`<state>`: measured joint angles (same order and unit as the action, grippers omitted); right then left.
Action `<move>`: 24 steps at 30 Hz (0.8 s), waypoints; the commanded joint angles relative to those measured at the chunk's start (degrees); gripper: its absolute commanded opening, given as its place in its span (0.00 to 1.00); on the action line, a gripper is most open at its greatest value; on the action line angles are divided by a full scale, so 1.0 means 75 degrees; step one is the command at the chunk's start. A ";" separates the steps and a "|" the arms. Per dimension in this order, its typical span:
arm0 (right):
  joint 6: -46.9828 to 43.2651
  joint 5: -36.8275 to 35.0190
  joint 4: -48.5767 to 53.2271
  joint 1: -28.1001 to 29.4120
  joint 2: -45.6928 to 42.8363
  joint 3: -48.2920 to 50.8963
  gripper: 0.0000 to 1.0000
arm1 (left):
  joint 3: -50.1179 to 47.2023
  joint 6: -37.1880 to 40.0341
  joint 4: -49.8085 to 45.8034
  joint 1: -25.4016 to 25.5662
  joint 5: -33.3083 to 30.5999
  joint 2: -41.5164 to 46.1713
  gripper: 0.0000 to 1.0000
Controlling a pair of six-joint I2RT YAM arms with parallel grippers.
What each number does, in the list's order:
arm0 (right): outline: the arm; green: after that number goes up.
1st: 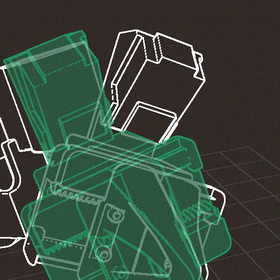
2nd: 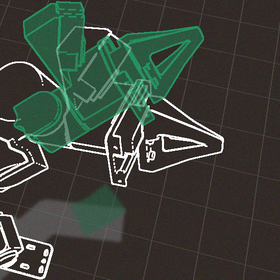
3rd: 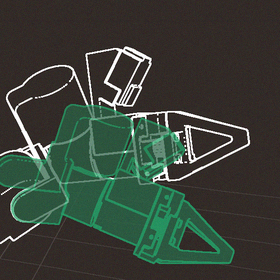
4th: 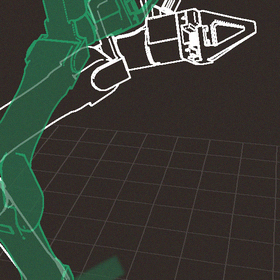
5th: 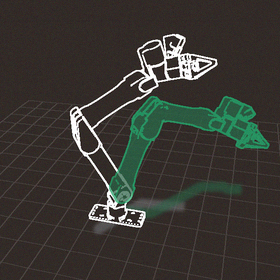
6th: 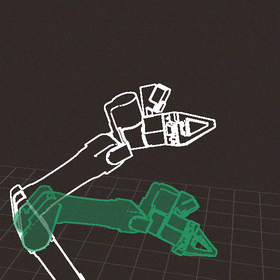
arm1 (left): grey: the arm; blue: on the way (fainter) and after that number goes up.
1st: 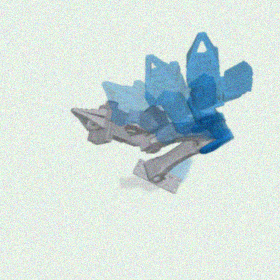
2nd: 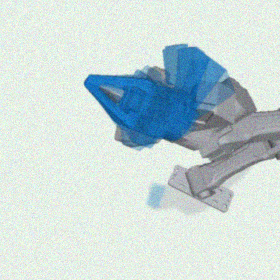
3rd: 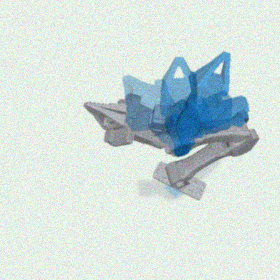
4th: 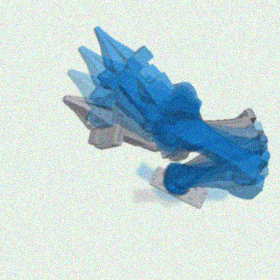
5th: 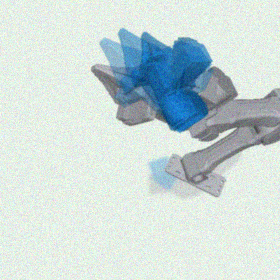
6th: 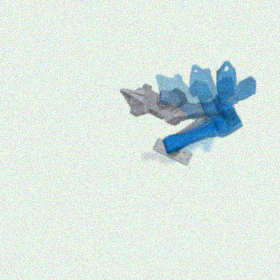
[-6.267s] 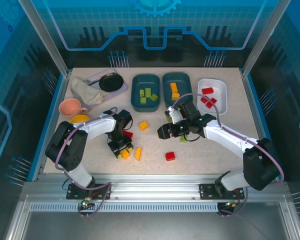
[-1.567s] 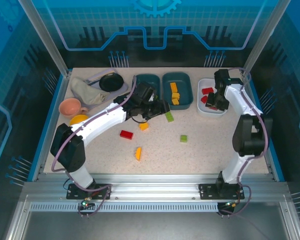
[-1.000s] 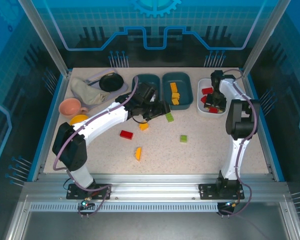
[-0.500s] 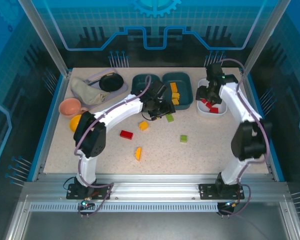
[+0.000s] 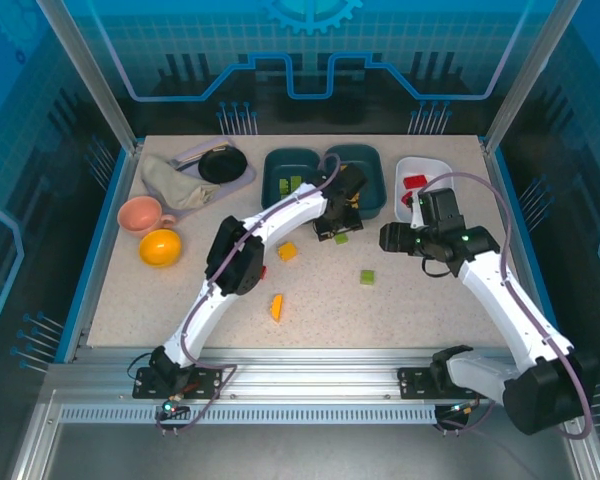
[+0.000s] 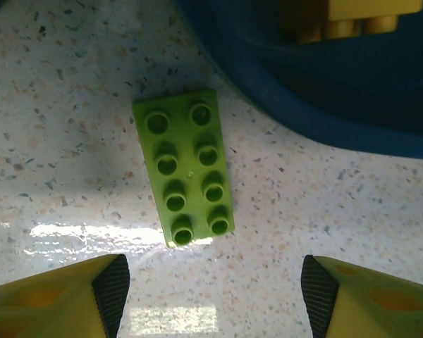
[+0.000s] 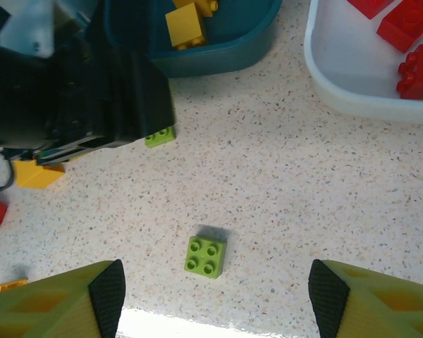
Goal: Sort the legos into containers by color
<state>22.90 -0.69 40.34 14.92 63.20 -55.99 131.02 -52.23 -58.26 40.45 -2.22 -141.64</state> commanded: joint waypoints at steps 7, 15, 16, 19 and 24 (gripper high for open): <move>0.0030 0.0389 -0.0245 0.0078 -0.0148 0.0175 0.72 | 0.0578 -0.0479 -0.0627 0.0070 -0.0942 -0.0587 0.67; 0.0012 0.0502 -0.0298 0.0084 -0.0061 0.0196 0.72 | 0.1176 -0.0425 -0.0699 0.0075 -0.0996 -0.1100 0.66; 0.0012 0.0516 -0.0281 0.0084 -0.0054 0.0188 0.72 | 0.1227 -0.0419 -0.0726 0.0090 -0.0971 -0.1148 0.66; 0.0021 0.0525 -0.0292 0.0082 -0.0048 0.0207 0.72 | 0.1339 -0.0384 -0.0983 0.0080 -0.1037 -0.1247 0.60; 0.0052 0.0524 -0.0297 0.0074 -0.0046 0.0224 0.72 | 0.1266 -0.0333 -0.1464 0.0084 -0.1256 -0.1171 0.40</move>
<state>22.90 2.20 38.92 14.96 62.63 -55.07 139.20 -55.07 -64.79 40.69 -9.63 -149.34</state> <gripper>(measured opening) 0.722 0.422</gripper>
